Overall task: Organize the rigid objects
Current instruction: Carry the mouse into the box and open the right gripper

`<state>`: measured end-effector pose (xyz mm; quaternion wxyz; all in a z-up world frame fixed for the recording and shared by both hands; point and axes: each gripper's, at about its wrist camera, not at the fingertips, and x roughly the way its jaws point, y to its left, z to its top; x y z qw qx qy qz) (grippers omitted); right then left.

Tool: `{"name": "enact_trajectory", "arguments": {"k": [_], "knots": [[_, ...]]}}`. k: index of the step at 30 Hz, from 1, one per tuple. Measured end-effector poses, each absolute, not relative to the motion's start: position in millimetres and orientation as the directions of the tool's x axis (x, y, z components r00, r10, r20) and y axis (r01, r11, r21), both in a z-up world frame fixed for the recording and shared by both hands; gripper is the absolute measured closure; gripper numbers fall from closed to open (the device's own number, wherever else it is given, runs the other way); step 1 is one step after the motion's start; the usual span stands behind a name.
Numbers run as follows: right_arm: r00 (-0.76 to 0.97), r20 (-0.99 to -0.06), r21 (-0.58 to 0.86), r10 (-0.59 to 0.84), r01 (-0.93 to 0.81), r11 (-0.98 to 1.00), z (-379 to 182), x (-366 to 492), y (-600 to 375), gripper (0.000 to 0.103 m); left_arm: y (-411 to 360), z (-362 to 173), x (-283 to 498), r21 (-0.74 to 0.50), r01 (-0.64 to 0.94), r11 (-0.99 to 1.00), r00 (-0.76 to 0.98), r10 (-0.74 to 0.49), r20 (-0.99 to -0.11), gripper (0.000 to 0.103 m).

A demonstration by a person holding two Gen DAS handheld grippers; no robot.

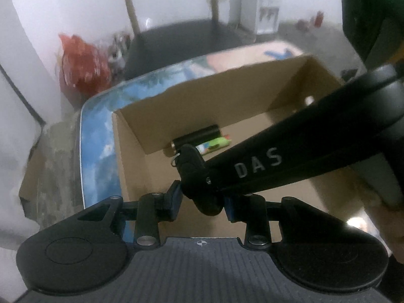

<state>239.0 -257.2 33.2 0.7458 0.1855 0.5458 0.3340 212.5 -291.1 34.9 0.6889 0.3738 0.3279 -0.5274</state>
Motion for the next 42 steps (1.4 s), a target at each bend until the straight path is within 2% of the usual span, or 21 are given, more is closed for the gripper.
{"name": "enact_trajectory", "arguments": {"k": [6,10,24,27,35,39,42], "knots": [[0.125,-0.731,0.631,0.67,-0.249,0.735,1.4,280.5,-240.6,0.086,-311.8,18.5,221.4,0.246,0.953,0.177,0.299,-0.408,-0.863,0.068],[0.111,-0.75,0.615,0.652,-0.244,0.75,-10.7,294.3,-232.5,0.085,-310.9,18.7,226.0,0.249,0.948,0.2,0.311,-0.401,-0.862,0.066],[0.181,-0.763,0.583,0.62,-0.221,0.782,-7.9,304.0,-236.5,0.084,-281.2,62.6,225.0,0.237,0.94,0.245,0.331,-0.486,-0.809,0.062],[0.198,-0.734,0.614,0.65,-0.215,0.759,7.9,293.8,-246.6,0.084,-264.8,81.0,226.1,0.22,0.94,0.261,0.329,-0.527,-0.784,0.062],[0.302,-0.613,0.63,0.73,-0.37,0.683,93.0,216.2,-291.9,0.084,-177.0,126.6,213.7,0.11,0.96,0.257,0.262,-0.69,-0.675,0.058],[0.349,-0.541,0.618,0.765,-0.452,0.643,118.3,157.4,-322.2,0.084,-131.6,118.8,203.2,0.071,0.965,0.254,0.237,-0.721,-0.651,0.055],[0.362,-0.509,0.613,0.781,-0.484,0.624,113.1,109.1,-338.6,0.084,-105.3,95.9,196.0,0.043,0.966,0.255,0.217,-0.711,-0.669,0.054]]}}
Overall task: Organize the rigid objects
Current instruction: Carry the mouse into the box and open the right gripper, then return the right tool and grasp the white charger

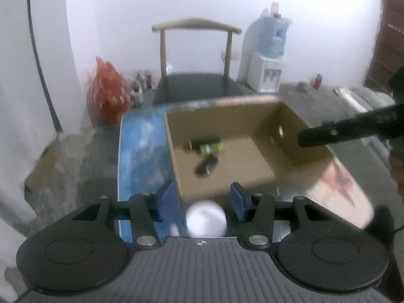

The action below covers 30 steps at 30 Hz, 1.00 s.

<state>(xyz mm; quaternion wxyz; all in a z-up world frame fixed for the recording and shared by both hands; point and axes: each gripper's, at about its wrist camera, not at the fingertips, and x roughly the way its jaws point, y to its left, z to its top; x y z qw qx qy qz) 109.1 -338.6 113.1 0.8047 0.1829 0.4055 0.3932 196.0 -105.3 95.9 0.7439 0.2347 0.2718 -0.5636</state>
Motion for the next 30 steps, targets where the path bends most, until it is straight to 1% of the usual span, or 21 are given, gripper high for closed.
{"name": "enact_trajectory", "arguments": {"k": [3,6,9,13,15,16,17,18,19,21,30], "knots": [[0.336,-0.512,0.634,0.791,-0.474,0.612,84.2,73.2,-344.5,0.083,-87.2,65.8,190.0,0.03,0.965,0.262,0.208,-0.686,-0.697,0.054],[0.295,-0.531,0.678,0.794,-0.414,0.607,42.2,50.5,-341.5,0.083,-73.3,38.2,184.3,0.0,0.967,0.254,0.174,-0.662,-0.729,0.054],[0.234,-0.541,0.734,0.808,-0.337,0.59,-1.7,43.5,-329.6,0.083,-68.0,10.7,178.7,-0.028,0.974,0.223,0.123,-0.636,-0.762,0.054],[0.183,-0.566,0.761,0.804,-0.261,0.594,-43.2,45.6,-310.6,0.083,-69.6,-16.1,171.2,-0.006,0.984,0.181,0.107,-0.609,-0.786,0.054],[0.167,-0.571,0.767,0.804,-0.24,0.595,-54.2,50.9,-302.6,0.081,-74.8,-26.8,169.9,0.005,0.986,0.165,0.102,-0.59,-0.801,0.054],[0.163,-0.575,0.769,0.802,-0.227,0.598,-58.1,51.1,-299.9,0.078,-78.2,-31.6,169.8,0.007,0.988,0.155,0.097,-0.581,-0.808,0.054],[0.161,-0.578,0.768,0.8,-0.223,0.6,-59.5,47.4,-297.9,0.07,-78.2,-35.7,169.8,0.012,0.988,0.153,0.099,-0.575,-0.812,0.054],[0.159,-0.58,0.766,0.799,-0.226,0.601,-60.6,48.2,-294.5,0.065,-81.0,-39.2,169.6,0.022,0.988,0.152,0.106,-0.569,-0.816,0.054],[0.161,-0.584,0.761,0.796,-0.231,0.605,-60.0,46.1,-291.8,0.058,-80.3,-41.2,168.9,0.031,0.988,0.15,0.111,-0.568,-0.815,0.054],[0.158,-0.593,0.748,0.79,-0.256,0.613,-59.1,44.3,-287.2,0.057,-81.1,-42.4,166.2,0.052,0.989,0.14,0.124,-0.578,-0.807,0.052],[0.162,-0.631,0.707,0.759,-0.283,0.648,-68.0,42.0,-279.3,0.057,-75.7,-45.7,147.5,0.197,0.976,0.09,0.211,-0.595,-0.775,0.052]]}}
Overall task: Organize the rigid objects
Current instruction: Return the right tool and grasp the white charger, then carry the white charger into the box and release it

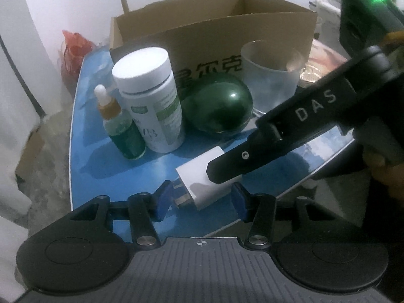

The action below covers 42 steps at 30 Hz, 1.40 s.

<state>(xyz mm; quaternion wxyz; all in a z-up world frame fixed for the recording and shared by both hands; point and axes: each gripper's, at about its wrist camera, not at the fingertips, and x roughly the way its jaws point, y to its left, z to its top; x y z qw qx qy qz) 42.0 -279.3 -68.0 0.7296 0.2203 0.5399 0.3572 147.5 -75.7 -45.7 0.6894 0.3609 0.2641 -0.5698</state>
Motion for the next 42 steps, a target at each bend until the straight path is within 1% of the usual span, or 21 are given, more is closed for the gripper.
{"name": "enact_trajectory", "arguments": {"k": [7,12,14,16,20,25,28,32,36,39,42], "knots": [[0.162,-0.629,0.709,0.76,-0.281,0.647,-69.7,43.3,-279.7,0.057,-81.0,-53.5,143.3,0.234,0.97,0.066,0.228,-0.581,-0.781,0.05],[0.168,-0.629,0.704,0.759,-0.289,0.649,-70.0,44.0,-276.9,0.057,-88.9,-56.1,144.6,0.22,0.973,0.073,0.223,-0.562,-0.797,0.05],[0.17,-0.631,0.701,0.757,-0.293,0.65,-71.3,46.8,-275.7,0.057,-89.3,-57.1,145.2,0.212,0.974,0.078,0.219,-0.557,-0.801,0.053],[0.17,-0.63,0.701,0.758,-0.296,0.649,-71.8,47.9,-274.2,0.058,-88.9,-57.1,145.1,0.208,0.974,0.089,0.222,-0.56,-0.798,0.056],[0.185,-0.632,0.693,0.753,-0.3,0.655,-70.8,46.8,-273.7,0.062,-89.5,-57.4,143.8,0.202,0.972,0.123,0.236,-0.557,-0.796,0.056],[0.207,-0.651,0.662,0.73,-0.315,0.68,-65.4,34.8,-267.6,0.062,-83.1,-53.6,134.7,0.222,0.966,0.131,0.257,-0.572,-0.779,0.056],[0.219,-0.65,0.655,0.728,-0.324,0.682,-55.0,26.0,-268.0,0.062,-75.6,-41.5,128.5,0.232,0.962,0.141,0.27,-0.593,-0.759,0.056],[0.267,-0.623,0.637,0.735,-0.372,0.675,-25.9,12.2,-269.3,0.062,-67.7,-9.4,117.8,0.28,0.946,0.162,0.316,-0.648,-0.692,0.056],[0.353,-0.566,0.586,0.745,-0.462,0.665,25.3,8.8,-258.2,0.061,-74.2,34.4,113.9,0.339,0.923,0.18,0.36,-0.709,-0.606,0.056],[0.408,-0.521,0.543,0.75,-0.519,0.66,62.0,18.9,-263.8,0.061,-96.3,66.2,118.5,0.363,0.915,0.178,0.366,-0.746,-0.557,0.056],[0.443,-0.497,0.512,0.746,-0.544,0.665,90.8,43.0,-262.9,0.061,-128.4,86.4,125.2,0.379,0.912,0.156,0.356,-0.759,-0.545,0.056]]}}
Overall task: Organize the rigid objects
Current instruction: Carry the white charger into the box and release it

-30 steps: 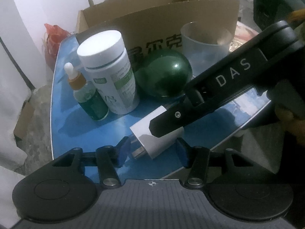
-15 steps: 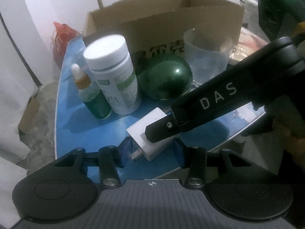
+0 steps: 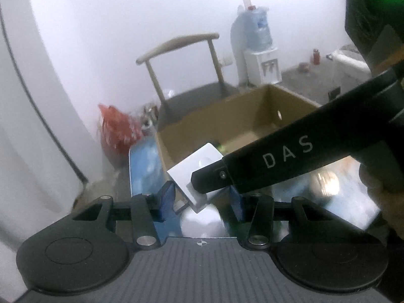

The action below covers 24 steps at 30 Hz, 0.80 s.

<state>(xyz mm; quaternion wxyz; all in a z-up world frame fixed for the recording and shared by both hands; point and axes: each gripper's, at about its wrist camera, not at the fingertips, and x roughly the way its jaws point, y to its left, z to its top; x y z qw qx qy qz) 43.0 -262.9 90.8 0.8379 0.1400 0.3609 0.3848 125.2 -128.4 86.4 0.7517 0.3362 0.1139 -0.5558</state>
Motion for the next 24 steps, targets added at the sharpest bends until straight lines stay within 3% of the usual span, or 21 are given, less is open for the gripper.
{"name": "enact_trajectory", "arguments": {"k": [6,12,24], "knots": [[0.399,-0.579,0.542,0.711,-0.463,0.701,99.4,133.8,-260.2,0.061,-219.9,87.5,156.6,0.289,0.954,0.078,0.268,-0.651,-0.71,0.056],[0.205,-0.686,0.651,0.698,-0.255,0.714,37.4,210.5,-280.2,0.062,-292.5,43.1,183.7,0.167,0.985,0.03,0.163,-0.442,-0.882,0.056],[-0.042,-0.745,0.665,0.665,-0.109,0.739,-45.0,273.1,-275.2,0.062,-336.5,-14.4,203.0,0.243,0.97,0.022,0.242,-0.233,-0.942,0.056]]}}
